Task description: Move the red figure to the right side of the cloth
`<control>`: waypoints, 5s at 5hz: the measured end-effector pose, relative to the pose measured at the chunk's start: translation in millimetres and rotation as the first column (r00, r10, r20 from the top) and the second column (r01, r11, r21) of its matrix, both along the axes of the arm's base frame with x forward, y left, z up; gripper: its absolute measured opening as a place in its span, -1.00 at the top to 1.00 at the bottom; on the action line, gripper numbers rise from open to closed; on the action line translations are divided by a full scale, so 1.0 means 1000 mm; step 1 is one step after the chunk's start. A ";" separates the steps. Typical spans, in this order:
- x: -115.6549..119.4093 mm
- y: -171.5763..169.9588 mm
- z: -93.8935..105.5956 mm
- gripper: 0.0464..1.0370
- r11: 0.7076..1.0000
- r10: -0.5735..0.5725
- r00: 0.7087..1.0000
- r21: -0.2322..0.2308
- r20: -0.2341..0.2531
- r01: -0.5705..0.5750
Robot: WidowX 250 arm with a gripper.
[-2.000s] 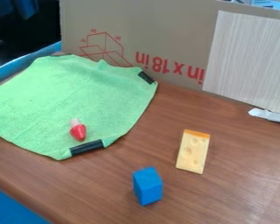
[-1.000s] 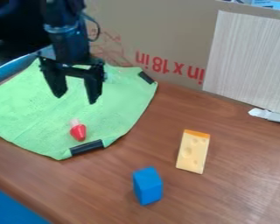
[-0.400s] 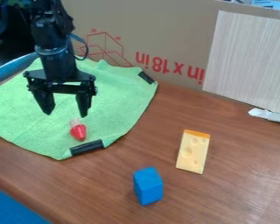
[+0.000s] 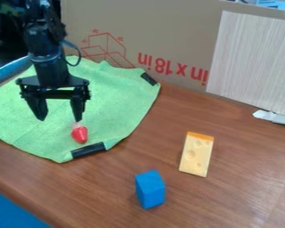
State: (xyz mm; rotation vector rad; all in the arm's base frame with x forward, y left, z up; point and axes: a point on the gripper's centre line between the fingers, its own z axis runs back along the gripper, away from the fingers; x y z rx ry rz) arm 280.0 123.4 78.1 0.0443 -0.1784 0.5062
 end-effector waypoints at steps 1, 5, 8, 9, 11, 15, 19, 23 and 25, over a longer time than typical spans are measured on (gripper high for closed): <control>-0.001 -0.002 -0.005 -0.93 1.000 0.025 1.000 -0.014 0.005 -0.025; -0.011 -0.021 -0.029 0.30 0.999 0.028 0.999 -0.046 0.020 -0.027; -0.011 -0.023 -0.013 0.97 0.999 -0.005 0.998 -0.037 0.055 0.007; -0.007 -0.026 0.005 0.83 0.999 -0.042 0.996 0.002 0.076 0.042; -0.020 -0.035 0.008 -0.16 0.999 -0.006 0.995 -0.046 0.100 0.010; -0.037 -0.027 -0.018 -0.93 0.990 0.111 0.992 -0.091 0.066 -0.105; -0.040 -0.032 -0.025 0.09 0.984 0.145 0.987 -0.114 0.072 -0.137; 0.079 -0.104 0.011 0.09 0.983 0.106 0.989 -0.160 0.102 -0.088; 0.136 -0.150 -0.007 0.09 0.982 0.120 0.985 -0.162 0.121 -0.100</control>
